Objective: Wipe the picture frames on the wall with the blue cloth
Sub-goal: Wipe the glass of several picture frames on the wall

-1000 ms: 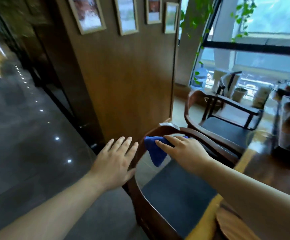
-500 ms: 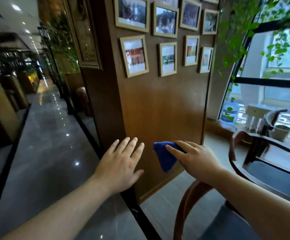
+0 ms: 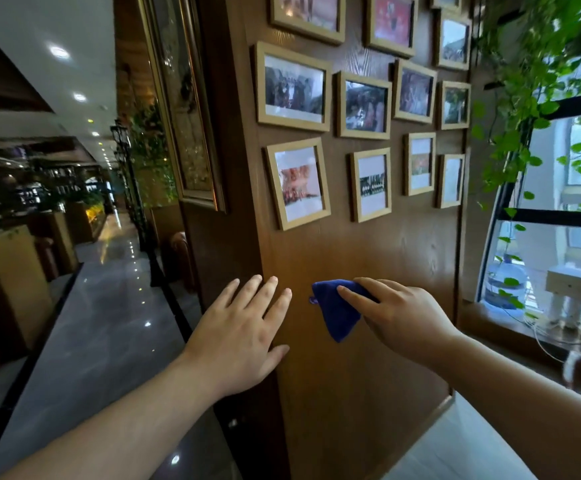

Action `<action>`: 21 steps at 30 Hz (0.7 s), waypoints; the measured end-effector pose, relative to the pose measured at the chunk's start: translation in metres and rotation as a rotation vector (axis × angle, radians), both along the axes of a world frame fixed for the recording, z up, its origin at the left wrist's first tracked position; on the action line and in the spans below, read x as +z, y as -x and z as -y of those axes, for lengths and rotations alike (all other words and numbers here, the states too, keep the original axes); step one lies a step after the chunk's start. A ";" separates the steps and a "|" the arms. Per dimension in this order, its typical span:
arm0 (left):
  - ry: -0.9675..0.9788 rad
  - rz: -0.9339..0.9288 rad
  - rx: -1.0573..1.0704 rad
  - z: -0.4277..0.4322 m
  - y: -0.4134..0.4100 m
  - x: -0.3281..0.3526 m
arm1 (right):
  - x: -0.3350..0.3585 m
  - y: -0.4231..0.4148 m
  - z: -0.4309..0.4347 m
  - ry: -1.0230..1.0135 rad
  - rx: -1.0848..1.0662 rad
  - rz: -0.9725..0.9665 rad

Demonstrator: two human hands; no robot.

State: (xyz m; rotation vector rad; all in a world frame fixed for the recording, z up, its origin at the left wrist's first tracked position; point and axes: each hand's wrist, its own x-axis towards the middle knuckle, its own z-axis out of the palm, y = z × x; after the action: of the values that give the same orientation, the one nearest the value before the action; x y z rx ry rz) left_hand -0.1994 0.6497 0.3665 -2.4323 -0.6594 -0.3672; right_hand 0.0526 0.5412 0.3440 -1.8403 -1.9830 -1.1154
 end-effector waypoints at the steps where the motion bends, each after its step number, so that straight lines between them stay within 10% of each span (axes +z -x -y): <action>1: -0.012 0.002 -0.006 -0.018 -0.005 0.006 | 0.005 -0.005 -0.016 -0.001 -0.004 0.009; 21: -0.286 0.142 -0.079 -0.252 -0.118 0.128 | 0.111 -0.101 -0.249 -0.347 0.032 -0.005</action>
State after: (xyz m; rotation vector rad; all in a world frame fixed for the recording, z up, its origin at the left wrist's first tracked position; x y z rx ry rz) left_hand -0.0811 0.9021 0.4941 -2.1772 -0.5309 -0.6264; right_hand 0.1534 0.7899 0.4549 -1.6235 -1.6801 -1.3441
